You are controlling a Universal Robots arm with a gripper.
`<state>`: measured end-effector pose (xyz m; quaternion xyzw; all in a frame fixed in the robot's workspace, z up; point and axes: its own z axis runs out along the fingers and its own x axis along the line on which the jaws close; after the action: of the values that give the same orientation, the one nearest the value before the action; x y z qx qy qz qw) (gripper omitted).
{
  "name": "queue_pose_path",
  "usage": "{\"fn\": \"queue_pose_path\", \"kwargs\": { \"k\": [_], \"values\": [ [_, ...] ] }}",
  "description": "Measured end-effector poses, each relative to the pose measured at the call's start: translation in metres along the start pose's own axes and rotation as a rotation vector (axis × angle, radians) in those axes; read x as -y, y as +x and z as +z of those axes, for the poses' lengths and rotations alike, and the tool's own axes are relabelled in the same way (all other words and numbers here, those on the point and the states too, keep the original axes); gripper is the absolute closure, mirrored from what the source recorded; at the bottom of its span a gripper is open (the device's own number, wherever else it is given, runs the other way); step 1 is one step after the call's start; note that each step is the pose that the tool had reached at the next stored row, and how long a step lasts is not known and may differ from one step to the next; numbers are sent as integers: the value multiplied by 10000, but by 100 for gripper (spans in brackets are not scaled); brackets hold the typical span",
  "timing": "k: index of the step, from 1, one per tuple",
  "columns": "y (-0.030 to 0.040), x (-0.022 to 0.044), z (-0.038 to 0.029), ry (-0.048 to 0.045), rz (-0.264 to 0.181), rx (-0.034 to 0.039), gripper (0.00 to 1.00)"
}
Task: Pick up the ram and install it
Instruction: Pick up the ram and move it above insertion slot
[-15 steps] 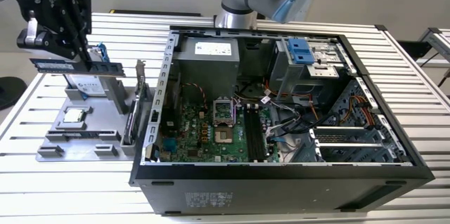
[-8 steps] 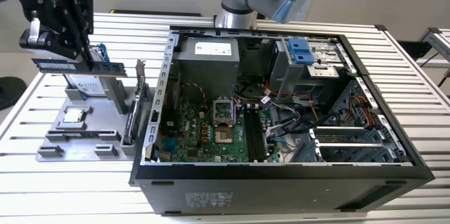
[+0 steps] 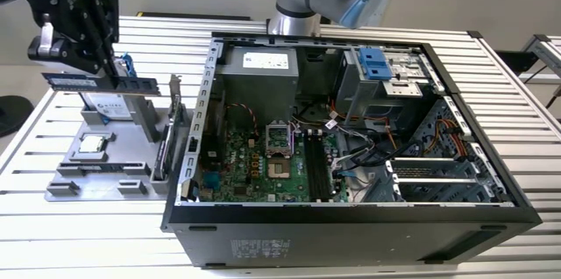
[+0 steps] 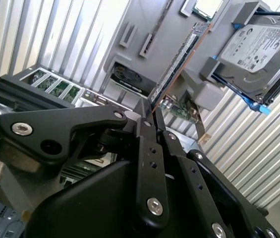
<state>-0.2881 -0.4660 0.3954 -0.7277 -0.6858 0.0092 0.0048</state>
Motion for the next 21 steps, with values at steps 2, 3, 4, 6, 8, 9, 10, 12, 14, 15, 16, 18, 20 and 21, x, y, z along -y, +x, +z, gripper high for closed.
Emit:
{"fn": "queue_pose_path", "kwargs": {
  "k": [2, 3, 4, 6, 8, 9, 10, 12, 14, 15, 16, 18, 20, 21],
  "values": [
    [1, -6, -1, 0, 0, 0, 100],
    [1, -10, -1, 1, 0, 1, 100],
    [1, -13, 0, 0, 0, 0, 100],
    [1, -17, 0, 0, 1, 0, 100],
    [2, -24, 0, 0, 0, 0, 100],
    [2, -28, -1, 0, 0, 0, 100],
    [2, -32, -1, 0, 0, 0, 100],
    [3, -42, -1, 0, 0, 0, 100],
    [3, -48, -1, 0, 1, 0, 100],
    [3, -50, -1, 0, 1, 0, 100],
    [3, -53, -1, 0, 0, 0, 100],
    [4, -60, -1, 0, -1, 0, 100],
    [4, -67, -1, 0, 0, 0, 100],
    [4, -70, -1, 0, 0, -1, 100]
  ]
}}
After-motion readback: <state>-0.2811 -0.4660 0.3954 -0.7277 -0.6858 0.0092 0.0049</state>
